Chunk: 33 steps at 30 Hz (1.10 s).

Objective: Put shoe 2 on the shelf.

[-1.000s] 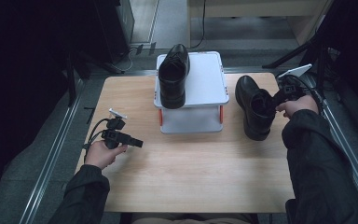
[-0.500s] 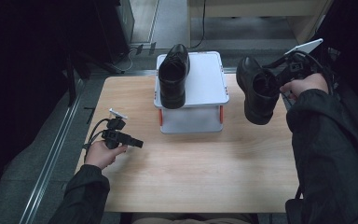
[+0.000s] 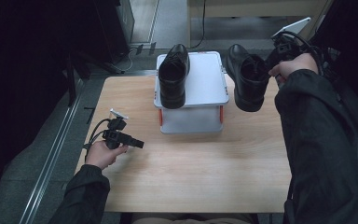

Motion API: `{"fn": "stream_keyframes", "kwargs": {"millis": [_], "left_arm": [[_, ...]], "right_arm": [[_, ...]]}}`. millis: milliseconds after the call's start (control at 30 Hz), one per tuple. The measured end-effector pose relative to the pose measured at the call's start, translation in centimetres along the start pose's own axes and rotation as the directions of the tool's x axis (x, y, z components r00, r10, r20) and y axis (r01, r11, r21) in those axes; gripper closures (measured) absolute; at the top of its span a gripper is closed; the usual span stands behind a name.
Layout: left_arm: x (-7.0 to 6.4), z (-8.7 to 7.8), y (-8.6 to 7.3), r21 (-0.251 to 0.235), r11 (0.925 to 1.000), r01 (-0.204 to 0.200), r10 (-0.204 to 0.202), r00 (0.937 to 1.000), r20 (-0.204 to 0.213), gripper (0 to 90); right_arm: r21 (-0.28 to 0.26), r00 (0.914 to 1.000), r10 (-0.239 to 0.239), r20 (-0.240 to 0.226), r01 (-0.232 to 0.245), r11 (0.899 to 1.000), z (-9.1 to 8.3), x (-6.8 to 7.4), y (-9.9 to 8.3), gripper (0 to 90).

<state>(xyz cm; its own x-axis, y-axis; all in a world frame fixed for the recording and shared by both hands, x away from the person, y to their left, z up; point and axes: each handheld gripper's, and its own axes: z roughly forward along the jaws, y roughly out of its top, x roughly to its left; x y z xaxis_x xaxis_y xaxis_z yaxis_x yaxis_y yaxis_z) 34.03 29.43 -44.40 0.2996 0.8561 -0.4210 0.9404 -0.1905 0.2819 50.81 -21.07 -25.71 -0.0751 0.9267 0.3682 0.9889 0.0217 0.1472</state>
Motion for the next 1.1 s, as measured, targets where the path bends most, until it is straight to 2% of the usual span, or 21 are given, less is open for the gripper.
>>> {"fn": "stream_keyframes", "kwargs": {"millis": [600,833,900,1100], "left_arm": [[0.1,0.0,-0.1,-0.001,1.0,-0.005,0.005,0.9999,0.016,50.4],[-0.1,0.1,-0.1,0.002,0.9999,-0.013,0.013,0.9997,0.021,50.5],[-0.1,0.1,-0.1,0.007,0.9998,-0.018,0.018,0.9996,0.021,50.5],[0.0,0.0,-0.1,0.003,0.9999,-0.01,0.01,0.9997,0.022,50.5]], "right_arm": [[0.017,0.995,-0.092,0.041,0.091,0.996,2.7,8.9,2.3,85.1],[0.012,0.9947,-0.084,0.059,0.083,0.996,4.1,10.7,2.8,85.0],[0.003,0.9933,-0.086,0.077,0.086,0.996,4.4,11.0,2.8,84.8],[-0.001,0.9941,-0.084,0.069,0.084,0.996,4.8,11.7,2.7,82.8]]}}
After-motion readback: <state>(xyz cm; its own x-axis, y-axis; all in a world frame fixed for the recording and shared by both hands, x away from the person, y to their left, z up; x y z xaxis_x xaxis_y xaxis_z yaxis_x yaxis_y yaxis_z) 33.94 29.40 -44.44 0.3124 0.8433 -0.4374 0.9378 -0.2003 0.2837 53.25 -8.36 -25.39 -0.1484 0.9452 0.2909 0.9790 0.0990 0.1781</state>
